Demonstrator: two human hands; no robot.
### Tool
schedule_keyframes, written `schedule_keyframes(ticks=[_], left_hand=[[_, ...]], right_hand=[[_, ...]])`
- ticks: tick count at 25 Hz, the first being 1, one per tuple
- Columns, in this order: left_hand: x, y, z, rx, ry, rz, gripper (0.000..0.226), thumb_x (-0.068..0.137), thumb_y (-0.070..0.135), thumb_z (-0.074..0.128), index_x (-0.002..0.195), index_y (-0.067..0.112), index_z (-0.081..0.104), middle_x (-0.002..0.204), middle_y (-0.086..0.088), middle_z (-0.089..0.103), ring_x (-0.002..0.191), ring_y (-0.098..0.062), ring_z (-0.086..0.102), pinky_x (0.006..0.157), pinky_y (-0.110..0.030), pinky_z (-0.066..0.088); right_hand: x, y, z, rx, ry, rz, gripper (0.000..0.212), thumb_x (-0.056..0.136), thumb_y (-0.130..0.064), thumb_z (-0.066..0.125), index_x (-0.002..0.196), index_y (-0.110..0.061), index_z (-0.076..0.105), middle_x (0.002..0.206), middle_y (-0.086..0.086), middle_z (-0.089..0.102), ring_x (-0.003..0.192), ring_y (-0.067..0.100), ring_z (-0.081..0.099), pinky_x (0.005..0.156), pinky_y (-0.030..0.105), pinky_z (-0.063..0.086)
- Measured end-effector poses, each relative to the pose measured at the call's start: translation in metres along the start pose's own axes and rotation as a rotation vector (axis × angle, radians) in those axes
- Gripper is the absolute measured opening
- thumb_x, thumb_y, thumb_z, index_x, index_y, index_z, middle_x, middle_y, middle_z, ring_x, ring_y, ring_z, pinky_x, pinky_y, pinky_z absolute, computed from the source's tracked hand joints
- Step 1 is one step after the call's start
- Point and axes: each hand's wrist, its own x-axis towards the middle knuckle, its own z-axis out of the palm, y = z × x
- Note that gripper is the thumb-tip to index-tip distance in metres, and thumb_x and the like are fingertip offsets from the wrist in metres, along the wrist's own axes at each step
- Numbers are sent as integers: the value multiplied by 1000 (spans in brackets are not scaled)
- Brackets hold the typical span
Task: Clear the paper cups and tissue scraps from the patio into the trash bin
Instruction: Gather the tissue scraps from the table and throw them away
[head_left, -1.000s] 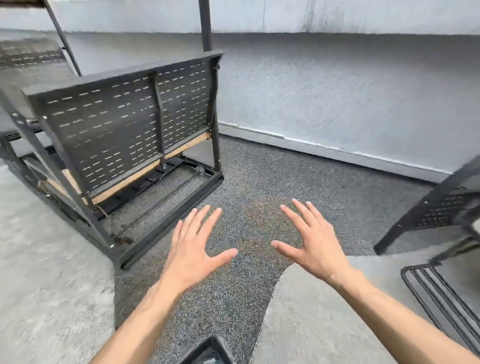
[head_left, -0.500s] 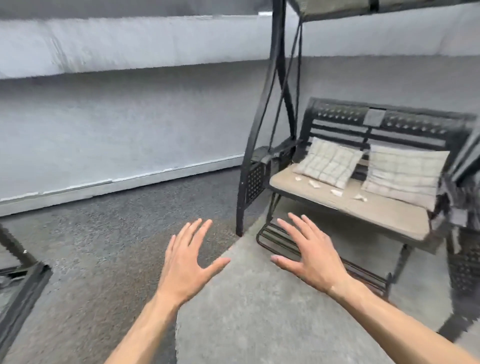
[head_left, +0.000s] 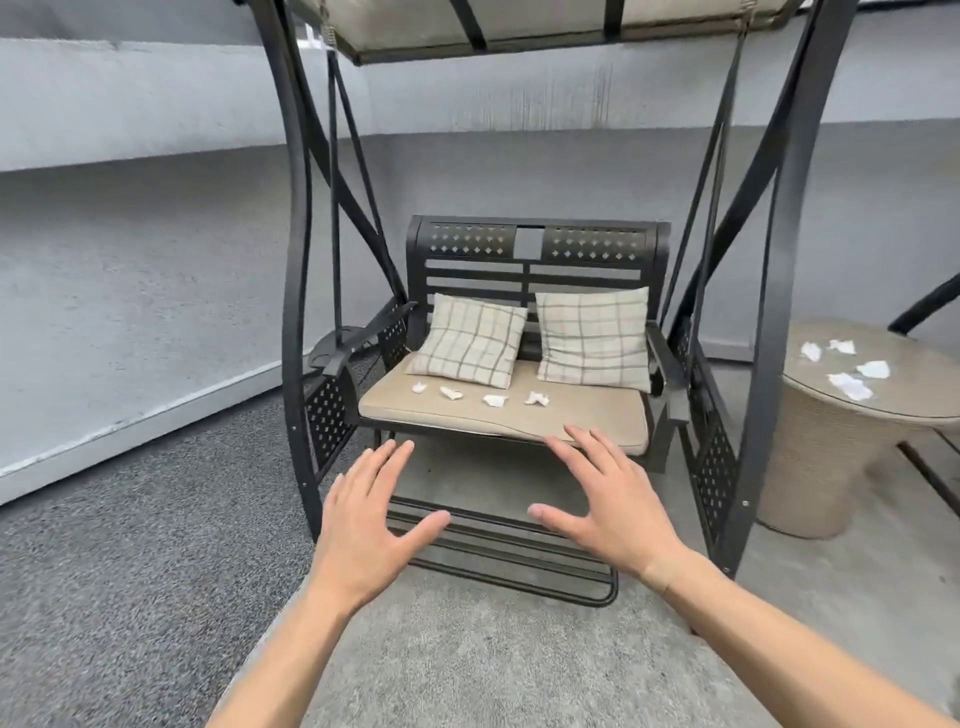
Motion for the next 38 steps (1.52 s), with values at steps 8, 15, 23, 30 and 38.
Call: schedule_keyframes(ticks=[8, 15, 23, 30, 38], left_hand=[[106, 58, 96, -109, -115, 191, 88, 75, 80, 46, 150, 37, 26, 158, 11, 26, 147, -8, 17, 119, -48, 19], [218, 103, 194, -223, -244, 391, 89, 74, 87, 41, 149, 45, 18, 158, 13, 24, 146, -8, 15, 120, -38, 8], [347, 175, 282, -329, -411, 618, 90, 75, 83, 45, 150, 44, 17, 160, 13, 20, 148, -12, 13, 120, -42, 9], [400, 252, 357, -400, -478, 756, 89, 75, 84, 42, 150, 39, 24, 159, 10, 25, 148, -12, 16, 119, -49, 18], [421, 360, 455, -394, -516, 752, 87, 76, 81, 44, 150, 41, 22, 159, 12, 23, 148, -10, 13, 120, -47, 13]], right_hand=[[15, 97, -19, -53, 52, 220, 84, 74, -84, 37, 147, -44, 18, 159, -14, 13, 146, 10, 3, 116, 40, 17], [33, 185, -35, -145, 135, 473, 84, 75, -82, 40, 147, -45, 17, 159, -14, 12, 147, 10, 3, 115, 38, 17], [79, 257, -58, -192, 230, 750, 83, 75, -77, 45, 147, -43, 21, 159, -11, 13, 147, 14, 6, 115, 46, 23], [79, 330, -82, -261, 315, 898, 83, 76, -76, 48, 147, -41, 25, 158, -7, 19, 146, 18, 13, 114, 48, 25], [52, 463, -104, -283, 306, 946, 86, 74, -84, 38, 147, -41, 24, 157, -7, 22, 145, 20, 16, 113, 50, 28]])
